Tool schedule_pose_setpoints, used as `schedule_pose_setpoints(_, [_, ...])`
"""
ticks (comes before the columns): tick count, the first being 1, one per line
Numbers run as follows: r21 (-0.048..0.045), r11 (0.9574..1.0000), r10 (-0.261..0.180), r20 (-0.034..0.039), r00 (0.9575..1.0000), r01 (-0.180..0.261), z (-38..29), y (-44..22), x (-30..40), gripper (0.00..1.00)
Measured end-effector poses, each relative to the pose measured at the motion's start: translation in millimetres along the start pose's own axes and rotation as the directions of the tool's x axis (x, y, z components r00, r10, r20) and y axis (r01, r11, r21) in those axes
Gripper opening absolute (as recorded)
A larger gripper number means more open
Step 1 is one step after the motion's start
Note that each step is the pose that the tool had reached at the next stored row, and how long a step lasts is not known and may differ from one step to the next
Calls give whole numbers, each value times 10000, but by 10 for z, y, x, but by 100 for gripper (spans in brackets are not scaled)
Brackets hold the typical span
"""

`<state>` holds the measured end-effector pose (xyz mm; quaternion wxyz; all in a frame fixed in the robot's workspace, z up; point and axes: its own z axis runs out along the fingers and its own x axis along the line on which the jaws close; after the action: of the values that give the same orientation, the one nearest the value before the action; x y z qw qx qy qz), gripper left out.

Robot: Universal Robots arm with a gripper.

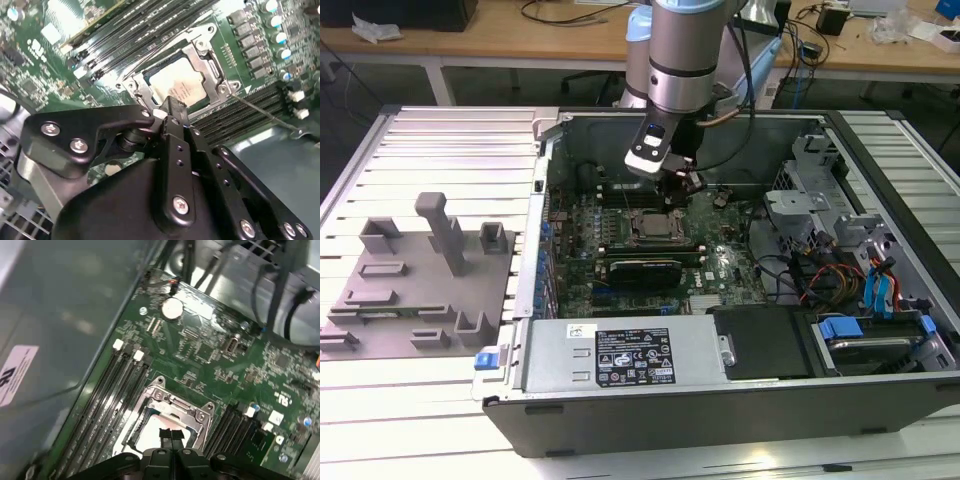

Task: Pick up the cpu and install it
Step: 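Close the cpu cover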

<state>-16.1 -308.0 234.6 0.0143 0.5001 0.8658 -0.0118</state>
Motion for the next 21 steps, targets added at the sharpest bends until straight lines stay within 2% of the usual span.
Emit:
schedule_pose_setpoints(1, [-13, 9993, -381, 3, 9993, 381, 1, 0, 0, 11])
schedule_pose_setpoints(3, [-28, 9971, -756, 6, 9971, 756, 2, 0, 0, 11])
schedule_pose_setpoints(4, [-39, 9941, -1087, 9, 9941, 1087, 2, 0, 0, 11])
schedule_pose_setpoints(8, [-67, 9826, -1857, 18, 9826, 1857, 4, 0, 0, 11])
schedule_pose_setpoints(11, [-86, 9710, -2389, 25, 9710, 2390, 6, 0, 0, 11])
schedule_pose_setpoints(14, [-104, 9562, -2924, 34, 9563, 2924, 7, 0, 0, 11])
schedule_pose_setpoints(17, [-122, 9389, -3440, 43, 9389, 3441, 8, 0, 0, 11])
schedule_pose_setpoints(20, [-140, 9172, -3981, 55, 9173, 3982, 10, 0, 0, 11])
schedule_pose_setpoints(21, [-148, 9067, -4215, 60, 9068, 4215, 10, 0, 0, 11])
